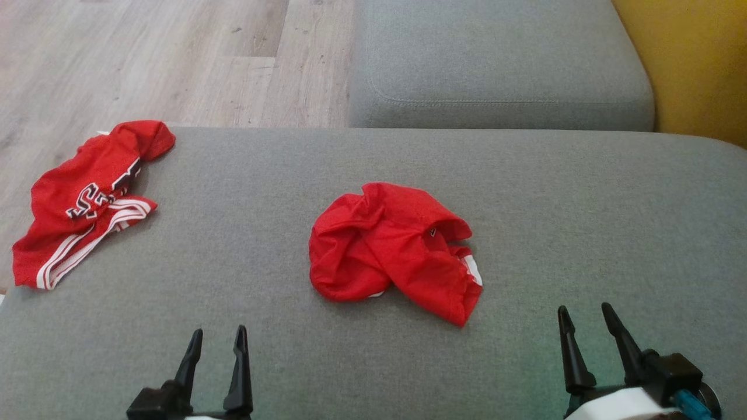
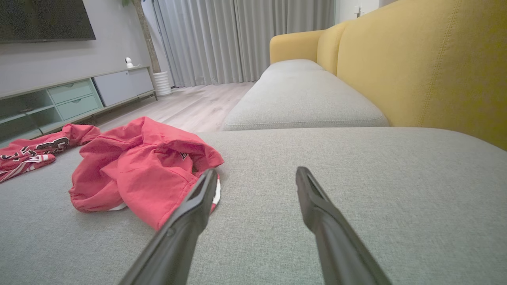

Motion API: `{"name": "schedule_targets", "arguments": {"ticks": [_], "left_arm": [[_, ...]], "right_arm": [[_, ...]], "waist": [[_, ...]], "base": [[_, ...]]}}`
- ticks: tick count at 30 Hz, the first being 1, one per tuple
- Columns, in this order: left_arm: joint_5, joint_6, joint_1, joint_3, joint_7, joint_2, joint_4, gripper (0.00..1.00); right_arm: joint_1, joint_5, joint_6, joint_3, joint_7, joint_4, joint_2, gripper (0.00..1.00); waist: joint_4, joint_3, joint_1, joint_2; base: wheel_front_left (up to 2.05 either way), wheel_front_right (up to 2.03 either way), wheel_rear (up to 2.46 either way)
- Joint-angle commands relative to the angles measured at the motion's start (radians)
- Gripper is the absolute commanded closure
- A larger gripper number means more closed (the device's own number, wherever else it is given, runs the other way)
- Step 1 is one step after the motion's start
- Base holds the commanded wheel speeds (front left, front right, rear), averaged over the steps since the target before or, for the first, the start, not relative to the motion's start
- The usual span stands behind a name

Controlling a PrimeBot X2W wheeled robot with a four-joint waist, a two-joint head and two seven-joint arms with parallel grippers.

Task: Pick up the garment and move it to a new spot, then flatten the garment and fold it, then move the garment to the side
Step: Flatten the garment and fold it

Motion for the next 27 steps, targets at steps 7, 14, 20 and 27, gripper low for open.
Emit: {"name": "schedule_targets", "arguments": {"ticks": [7, 14, 20, 27], "left_arm": [[0.01, -0.008, -0.048, 0.037, -0.01, -0.002, -0.024, 0.0], [0.018, -0.016, -0.06, 0.027, -0.01, -0.009, -0.018, 0.0], [0.032, -0.019, -0.077, 0.006, -0.009, -0.02, -0.014, 0.0], [0.037, -0.021, -0.094, -0.004, -0.009, -0.028, -0.011, 0.0]], "right_arm": [[-0.046, 0.002, 0.004, 0.019, -0.011, -0.023, -0.007, 0.0], [-0.07, -0.044, 0.004, 0.054, -0.011, -0.007, -0.007, 0.0], [-0.142, -0.088, 0.004, 0.119, -0.011, 0.106, -0.007, 0.0], [-0.239, -0.108, 0.004, 0.164, 0.005, 0.295, -0.007, 0.0]], "waist": [[0.008, 0.006, 0.0, -0.0001], [0.044, 0.035, 0.0, -0.0001], [0.116, 0.081, 0.0, -0.0001], [0.187, 0.133, 0.0, -0.0001]], "base": [[0.0, 0.0, 0.0], [0.0, 0.0, 0.0], [0.0, 0.0, 0.0], [0.0, 0.0, 0.0]]}}
